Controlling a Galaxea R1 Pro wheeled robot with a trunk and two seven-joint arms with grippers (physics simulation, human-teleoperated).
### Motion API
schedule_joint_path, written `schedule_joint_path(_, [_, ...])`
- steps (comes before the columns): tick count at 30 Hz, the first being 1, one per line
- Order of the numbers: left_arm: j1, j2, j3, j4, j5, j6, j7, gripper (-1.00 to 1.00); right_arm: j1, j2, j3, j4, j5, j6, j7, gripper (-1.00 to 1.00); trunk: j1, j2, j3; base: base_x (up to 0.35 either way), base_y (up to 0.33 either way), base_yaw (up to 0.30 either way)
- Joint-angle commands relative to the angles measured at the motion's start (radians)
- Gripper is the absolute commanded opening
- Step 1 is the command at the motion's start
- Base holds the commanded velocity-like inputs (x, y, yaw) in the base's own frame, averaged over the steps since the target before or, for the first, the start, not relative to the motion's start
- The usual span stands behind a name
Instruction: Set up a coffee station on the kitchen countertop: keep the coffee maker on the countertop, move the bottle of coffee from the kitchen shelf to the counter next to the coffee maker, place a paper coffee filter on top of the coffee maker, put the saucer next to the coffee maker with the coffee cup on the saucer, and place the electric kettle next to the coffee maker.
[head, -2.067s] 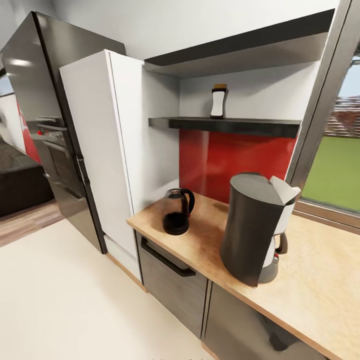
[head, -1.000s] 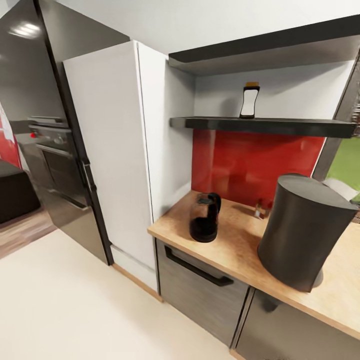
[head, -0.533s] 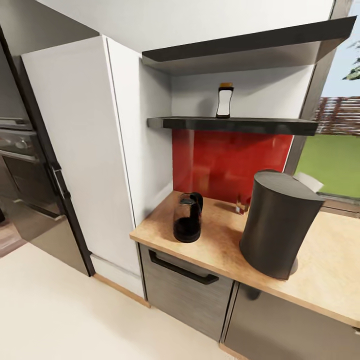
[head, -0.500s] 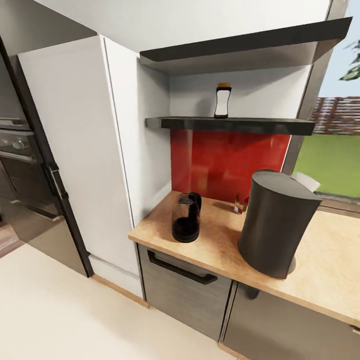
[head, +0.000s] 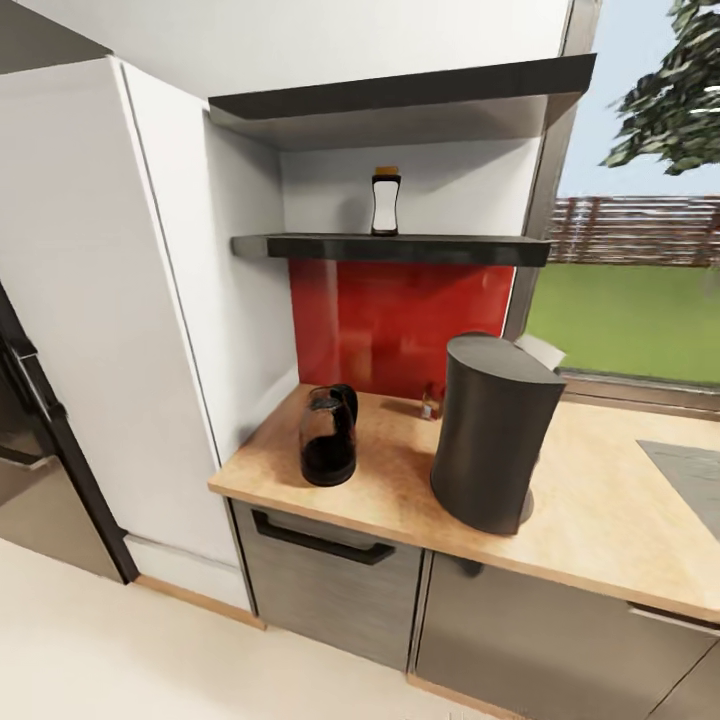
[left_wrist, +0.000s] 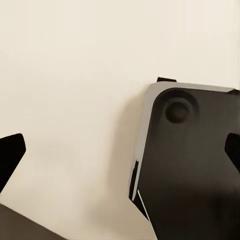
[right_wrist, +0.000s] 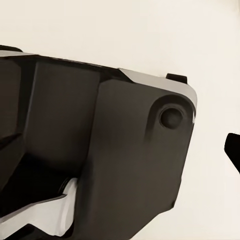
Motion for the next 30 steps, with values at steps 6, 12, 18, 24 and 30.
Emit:
schedule_joint_path(6, [0.001, 0.0, 0.002, 0.003, 0.004, -0.001, -0.001, 1.0, -0.001, 0.019, -0.026, 0.007, -0.003, -0.004, 0.008, 1.0, 0.001, -0.002, -0.002, 0.0, 0.0, -0.3])
schedule_joint_path(12, [0.001, 0.0, 0.0, -0.001, 0.005, -0.001, -0.001, 1.0, -0.001, 0.021, -0.446, 0.012, 0.302, -0.002, 0.009, 1.0, 0.001, -0.002, -0.002, 0.0, 0.0, -0.3])
schedule_joint_path(18, [0.001, 0.0, 0.003, 0.002, 0.006, -0.001, -0.001, 1.0, -0.001, 0.009, -0.972, 0.013, 0.861, -0.004, 0.01, 1.0, 0.001, -0.002, -0.002, 0.0, 0.0, -0.3])
schedule_joint_path(24, [0.001, 0.0, 0.0, 0.0, 0.006, -0.001, -0.001, 1.0, -0.001, 0.003, -1.113, 0.011, 1.026, -0.003, 0.008, 1.0, 0.001, -0.002, -0.002, 0.0, 0.0, -0.299])
schedule_joint_path(30, [0.001, 0.0, 0.004, 0.001, 0.006, -0.001, -0.001, 1.0, -0.001, 0.005, -1.122, 0.009, 1.035, -0.002, 0.007, 1.0, 0.001, -0.002, -0.002, 0.0, 0.0, -0.298])
